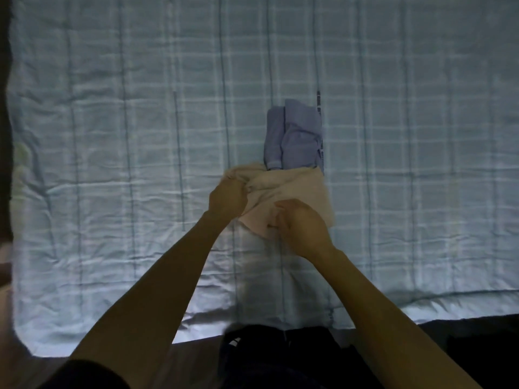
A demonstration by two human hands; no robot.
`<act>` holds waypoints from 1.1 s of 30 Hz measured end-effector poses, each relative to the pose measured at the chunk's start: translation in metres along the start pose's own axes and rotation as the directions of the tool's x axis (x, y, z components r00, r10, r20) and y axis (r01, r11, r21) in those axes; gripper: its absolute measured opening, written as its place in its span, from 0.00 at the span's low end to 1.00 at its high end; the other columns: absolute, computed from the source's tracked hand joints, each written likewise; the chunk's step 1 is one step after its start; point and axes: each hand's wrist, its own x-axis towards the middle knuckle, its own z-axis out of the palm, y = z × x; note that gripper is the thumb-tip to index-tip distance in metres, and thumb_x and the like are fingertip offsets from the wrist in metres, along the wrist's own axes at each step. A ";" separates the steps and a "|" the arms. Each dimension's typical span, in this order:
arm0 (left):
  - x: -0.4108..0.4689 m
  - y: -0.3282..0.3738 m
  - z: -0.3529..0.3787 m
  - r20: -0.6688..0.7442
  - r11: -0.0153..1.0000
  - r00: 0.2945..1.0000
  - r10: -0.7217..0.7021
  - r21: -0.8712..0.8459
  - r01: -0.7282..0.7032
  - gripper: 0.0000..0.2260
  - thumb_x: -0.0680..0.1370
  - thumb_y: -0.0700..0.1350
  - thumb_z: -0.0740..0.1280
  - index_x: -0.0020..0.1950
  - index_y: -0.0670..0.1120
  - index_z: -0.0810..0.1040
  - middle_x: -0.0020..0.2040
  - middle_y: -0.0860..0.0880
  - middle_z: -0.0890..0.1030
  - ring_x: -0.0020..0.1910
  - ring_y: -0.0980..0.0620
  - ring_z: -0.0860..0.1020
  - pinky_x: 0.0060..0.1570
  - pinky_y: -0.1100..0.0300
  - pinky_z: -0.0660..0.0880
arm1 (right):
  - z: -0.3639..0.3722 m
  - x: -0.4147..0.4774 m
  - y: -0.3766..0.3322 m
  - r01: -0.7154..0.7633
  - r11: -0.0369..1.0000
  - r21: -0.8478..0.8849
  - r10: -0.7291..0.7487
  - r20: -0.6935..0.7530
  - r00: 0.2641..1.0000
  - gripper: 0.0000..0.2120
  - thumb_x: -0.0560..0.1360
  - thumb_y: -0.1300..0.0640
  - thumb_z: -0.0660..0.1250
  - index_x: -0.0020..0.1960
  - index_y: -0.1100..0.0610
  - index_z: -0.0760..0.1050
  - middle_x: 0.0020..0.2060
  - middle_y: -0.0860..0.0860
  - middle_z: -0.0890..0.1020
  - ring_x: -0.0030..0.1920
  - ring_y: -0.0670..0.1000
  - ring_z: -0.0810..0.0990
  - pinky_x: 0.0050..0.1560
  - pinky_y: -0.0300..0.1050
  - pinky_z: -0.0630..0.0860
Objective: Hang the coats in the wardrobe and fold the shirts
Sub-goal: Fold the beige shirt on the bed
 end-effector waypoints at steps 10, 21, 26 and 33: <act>-0.060 0.067 -0.033 -0.314 0.949 0.917 0.247 -0.113 -0.294 0.12 0.82 0.46 0.59 0.49 0.42 0.80 0.44 0.42 0.82 0.42 0.45 0.78 0.35 0.60 0.62 | -0.040 -0.009 -0.007 0.108 0.955 0.275 -0.062 -0.170 0.983 0.17 0.78 0.59 0.64 0.65 0.58 0.73 0.58 0.56 0.79 0.56 0.55 0.78 0.60 0.44 0.72; -0.174 0.184 -0.117 -0.545 0.834 0.695 0.469 0.014 -0.552 0.11 0.80 0.45 0.59 0.44 0.44 0.79 0.39 0.51 0.80 0.39 0.52 0.76 0.42 0.53 0.73 | -0.159 -0.068 0.001 0.544 0.822 0.167 -0.427 -0.451 0.784 0.20 0.79 0.54 0.61 0.70 0.54 0.66 0.65 0.52 0.73 0.63 0.50 0.71 0.60 0.41 0.69; -0.240 0.249 -0.146 -0.598 0.825 0.587 0.546 0.262 -0.500 0.11 0.79 0.49 0.59 0.47 0.46 0.80 0.40 0.49 0.81 0.39 0.50 0.76 0.40 0.54 0.71 | -0.235 -0.113 -0.002 0.710 0.691 0.135 -0.583 -0.478 0.658 0.11 0.77 0.54 0.63 0.58 0.53 0.74 0.53 0.50 0.80 0.54 0.50 0.76 0.55 0.49 0.74; -0.291 0.298 -0.169 -0.660 0.835 0.514 0.548 0.398 -0.379 0.15 0.78 0.55 0.55 0.49 0.50 0.78 0.42 0.50 0.80 0.41 0.49 0.77 0.41 0.50 0.74 | -0.310 -0.161 0.004 0.755 0.618 0.221 -0.603 -0.483 0.635 0.11 0.78 0.50 0.62 0.40 0.53 0.75 0.32 0.46 0.77 0.33 0.42 0.73 0.36 0.40 0.69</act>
